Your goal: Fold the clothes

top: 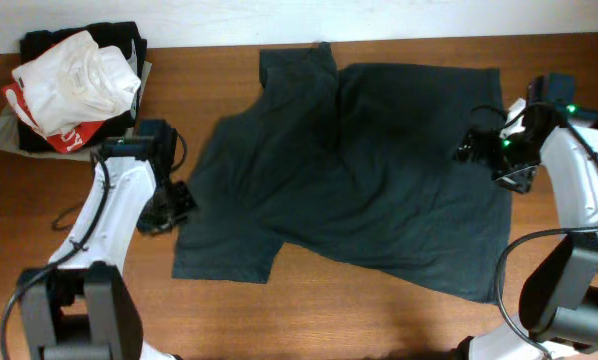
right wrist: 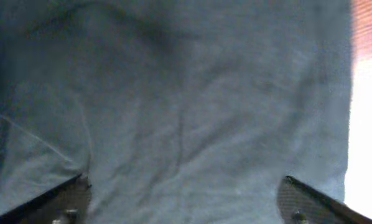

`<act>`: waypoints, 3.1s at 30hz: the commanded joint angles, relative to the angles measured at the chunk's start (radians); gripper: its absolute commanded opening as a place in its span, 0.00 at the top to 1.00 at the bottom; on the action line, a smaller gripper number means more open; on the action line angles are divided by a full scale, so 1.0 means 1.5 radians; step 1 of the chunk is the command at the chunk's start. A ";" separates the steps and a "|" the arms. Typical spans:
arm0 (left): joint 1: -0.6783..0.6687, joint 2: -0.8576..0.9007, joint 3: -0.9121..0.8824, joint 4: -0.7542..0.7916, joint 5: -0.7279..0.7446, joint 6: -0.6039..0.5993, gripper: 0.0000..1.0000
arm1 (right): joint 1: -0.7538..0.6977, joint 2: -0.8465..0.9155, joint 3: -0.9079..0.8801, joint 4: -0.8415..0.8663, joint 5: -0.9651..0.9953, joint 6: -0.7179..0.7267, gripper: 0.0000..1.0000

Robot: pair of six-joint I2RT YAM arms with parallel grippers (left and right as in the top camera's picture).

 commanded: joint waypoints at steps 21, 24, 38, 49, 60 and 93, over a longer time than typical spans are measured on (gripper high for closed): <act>-0.101 0.211 -0.008 0.776 0.159 0.152 0.94 | 0.079 0.002 -0.181 0.043 -0.031 0.052 0.96; -0.098 0.221 -0.008 0.788 0.156 0.152 0.96 | 0.079 0.002 -0.181 0.038 -0.031 0.053 0.96; -0.085 0.285 -0.008 0.787 0.142 0.182 1.00 | 0.079 0.002 -0.181 0.026 -0.031 0.052 0.96; -0.031 0.296 -0.008 0.711 0.050 0.197 1.00 | 0.079 0.002 -0.181 -0.003 0.072 0.109 0.96; 0.034 0.266 -0.008 0.631 -0.021 0.197 1.00 | 0.078 0.002 -0.180 0.028 0.077 0.110 0.96; 0.034 -0.265 -0.008 0.082 0.089 0.191 0.01 | 0.079 -0.067 -0.013 -0.168 -0.054 0.045 0.01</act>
